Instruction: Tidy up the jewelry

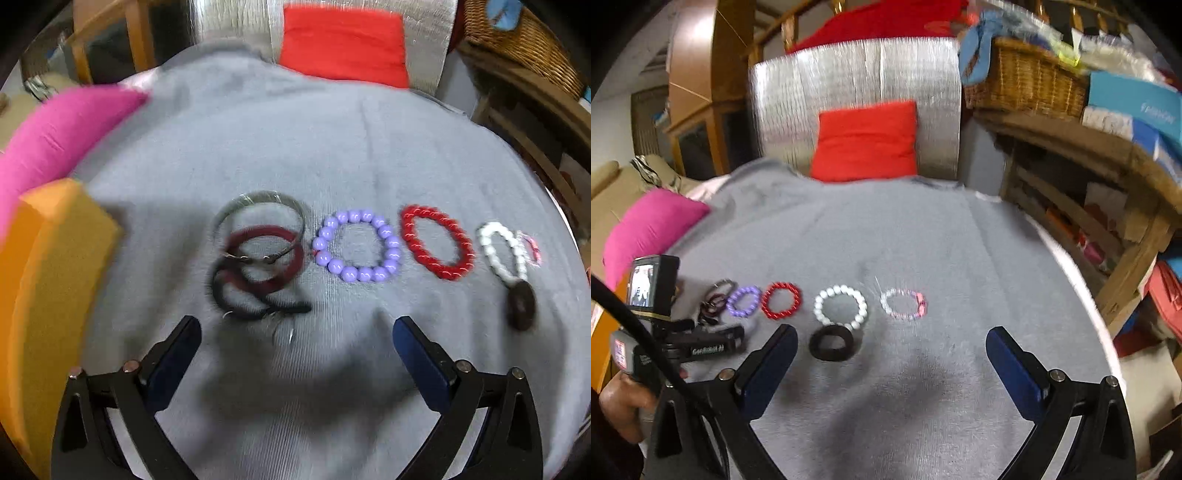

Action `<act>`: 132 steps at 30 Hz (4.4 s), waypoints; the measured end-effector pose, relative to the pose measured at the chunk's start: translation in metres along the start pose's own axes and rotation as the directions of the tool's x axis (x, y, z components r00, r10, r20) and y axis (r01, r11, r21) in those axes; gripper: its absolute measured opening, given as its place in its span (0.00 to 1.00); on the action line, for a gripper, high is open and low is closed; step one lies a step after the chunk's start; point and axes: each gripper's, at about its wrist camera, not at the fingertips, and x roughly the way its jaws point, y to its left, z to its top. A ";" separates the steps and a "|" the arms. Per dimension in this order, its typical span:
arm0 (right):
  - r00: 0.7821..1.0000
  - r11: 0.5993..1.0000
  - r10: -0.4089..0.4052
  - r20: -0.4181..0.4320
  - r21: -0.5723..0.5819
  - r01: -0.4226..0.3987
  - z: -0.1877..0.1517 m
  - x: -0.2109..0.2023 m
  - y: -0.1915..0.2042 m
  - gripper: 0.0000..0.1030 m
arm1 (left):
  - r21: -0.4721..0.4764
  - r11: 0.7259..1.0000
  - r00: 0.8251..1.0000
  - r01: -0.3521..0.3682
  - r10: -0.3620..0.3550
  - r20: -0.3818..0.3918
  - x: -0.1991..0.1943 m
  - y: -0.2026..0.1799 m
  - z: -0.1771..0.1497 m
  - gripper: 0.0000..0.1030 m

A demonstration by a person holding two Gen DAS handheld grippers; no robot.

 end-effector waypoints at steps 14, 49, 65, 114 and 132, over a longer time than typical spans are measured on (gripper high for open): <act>0.974 0.998 0.008 0.225 0.056 -0.022 -0.009 -0.136 0.043 1.00 | -0.008 0.992 0.857 -0.126 0.113 0.503 -0.265 0.009 -0.049 0.99; 0.964 0.994 0.085 0.253 0.047 -0.099 -0.025 -0.130 0.091 1.00 | -0.068 0.980 0.828 -0.190 0.196 0.525 -0.270 0.039 -0.064 0.99; 0.993 0.979 0.099 -0.065 0.183 -0.086 -0.024 -0.048 0.047 1.00 | -0.045 0.992 0.951 -0.120 0.127 0.282 -0.180 0.067 -0.063 0.99; 0.900 0.906 0.375 -0.222 0.292 -0.306 0.002 0.093 0.080 0.28 | -0.026 0.979 0.979 0.203 -0.202 0.034 -0.048 0.064 0.003 0.37; 0.907 0.917 0.356 -0.226 0.269 -0.293 0.001 0.098 0.077 0.28 | 0.001 0.974 0.973 0.229 -0.229 0.015 -0.009 0.052 -0.001 0.11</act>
